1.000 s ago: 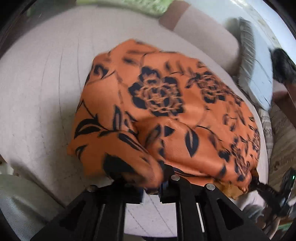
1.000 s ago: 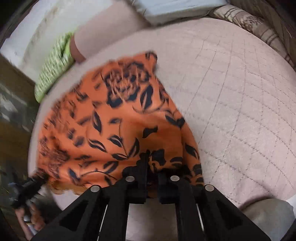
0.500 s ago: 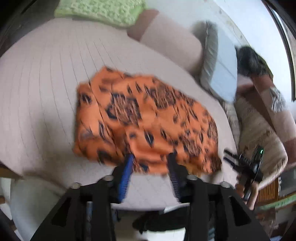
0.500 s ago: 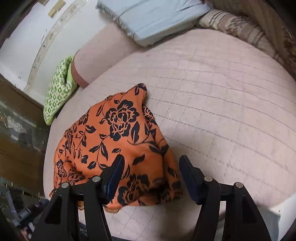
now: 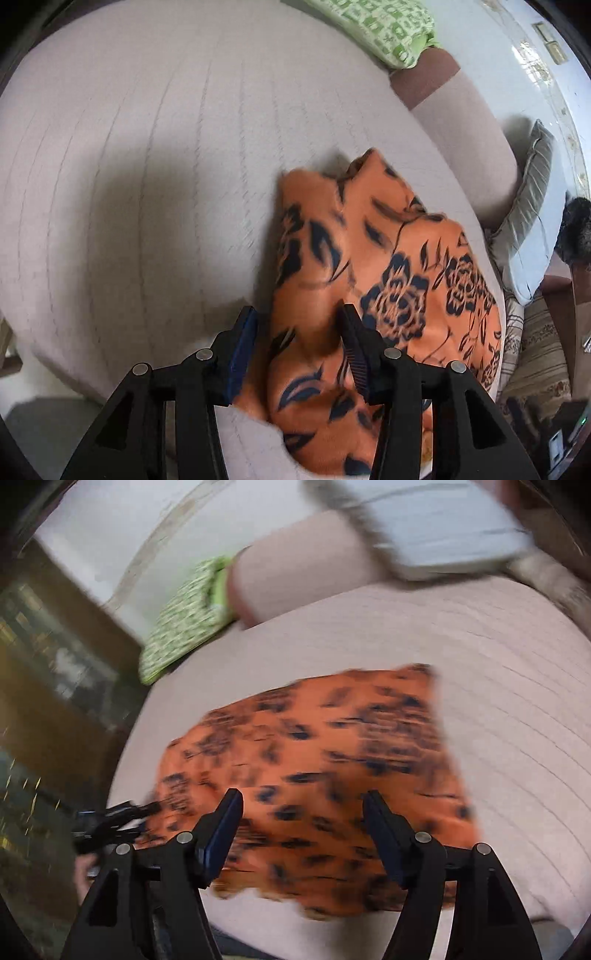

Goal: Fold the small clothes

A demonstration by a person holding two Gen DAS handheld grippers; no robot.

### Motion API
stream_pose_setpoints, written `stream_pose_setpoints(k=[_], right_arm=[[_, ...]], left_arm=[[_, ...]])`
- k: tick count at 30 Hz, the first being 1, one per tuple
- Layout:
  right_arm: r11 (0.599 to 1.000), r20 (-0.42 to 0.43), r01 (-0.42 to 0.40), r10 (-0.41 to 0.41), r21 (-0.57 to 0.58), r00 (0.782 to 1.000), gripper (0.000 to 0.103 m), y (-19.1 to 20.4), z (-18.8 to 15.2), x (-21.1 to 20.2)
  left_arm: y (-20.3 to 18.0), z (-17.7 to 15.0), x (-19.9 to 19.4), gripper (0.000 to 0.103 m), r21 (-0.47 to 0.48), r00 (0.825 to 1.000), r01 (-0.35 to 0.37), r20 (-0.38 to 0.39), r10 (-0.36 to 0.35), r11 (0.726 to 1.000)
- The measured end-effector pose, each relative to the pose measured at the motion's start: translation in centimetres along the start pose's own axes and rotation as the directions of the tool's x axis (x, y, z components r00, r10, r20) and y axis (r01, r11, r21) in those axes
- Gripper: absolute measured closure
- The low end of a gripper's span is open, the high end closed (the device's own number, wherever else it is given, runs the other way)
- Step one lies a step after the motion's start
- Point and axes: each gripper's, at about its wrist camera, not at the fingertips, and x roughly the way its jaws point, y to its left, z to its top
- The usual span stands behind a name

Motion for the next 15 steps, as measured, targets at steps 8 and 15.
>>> stream_pose_setpoints(k=[8,15], right_arm=[[0.980,-0.241,-0.185,0.162,-0.072,0.957,0.033,11.2,2.8,8.7],[0.980,-0.418,-0.165,0.105,-0.112,0.902,0.033,17.7,3.6,17.2]], left_arm=[[2.7,-1.8,-1.2,0.056,-0.078,0.996,0.076,-0.034,-0.079,0.994],[3.8,-1.5,-0.8,0.054,-0.098,0.992,0.114,-0.044,-0.119,0.989]])
